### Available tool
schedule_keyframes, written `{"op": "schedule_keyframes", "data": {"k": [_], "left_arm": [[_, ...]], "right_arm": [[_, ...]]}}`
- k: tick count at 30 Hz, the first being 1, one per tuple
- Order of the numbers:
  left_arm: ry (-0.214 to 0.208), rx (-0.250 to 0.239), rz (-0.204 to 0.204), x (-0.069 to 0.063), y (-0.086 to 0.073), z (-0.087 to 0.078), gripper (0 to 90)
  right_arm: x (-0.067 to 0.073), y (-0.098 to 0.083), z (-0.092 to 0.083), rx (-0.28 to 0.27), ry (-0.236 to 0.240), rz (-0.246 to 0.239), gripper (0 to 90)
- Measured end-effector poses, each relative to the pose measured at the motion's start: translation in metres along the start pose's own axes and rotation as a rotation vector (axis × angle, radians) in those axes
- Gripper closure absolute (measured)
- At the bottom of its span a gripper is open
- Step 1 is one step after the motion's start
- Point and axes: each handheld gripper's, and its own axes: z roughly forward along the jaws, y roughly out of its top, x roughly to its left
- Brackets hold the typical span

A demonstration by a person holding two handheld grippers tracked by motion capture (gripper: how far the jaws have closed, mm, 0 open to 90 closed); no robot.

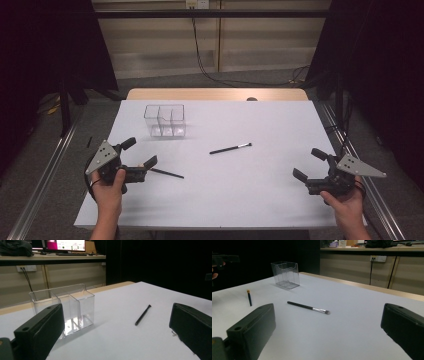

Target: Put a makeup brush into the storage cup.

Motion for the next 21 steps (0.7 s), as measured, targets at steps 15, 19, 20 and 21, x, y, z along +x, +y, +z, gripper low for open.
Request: {"op": "schedule_keyframes", "data": {"k": [15,19,20,21], "left_arm": [[0.002,-0.013,-0.006,0.003,0.0,0.028,0.0],[0.003,-0.01,-0.02,0.002,-0.001,0.031,0.0],[-0.003,-0.001,-0.01,0.003,-0.001,0.031,0.0],[-0.001,0.001,-0.01,0.003,-0.001,0.031,0.0]], "right_arm": [[0.0,-0.001,0.0,0.006,0.002,0.0,0.0],[0.001,-0.001,0.0,0.01,0.002,0.001,0.0],[0.0,-0.001,0.0,0.009,0.003,0.001,0.0],[0.0,-0.001,0.0,0.009,0.002,0.001,0.0]]}}
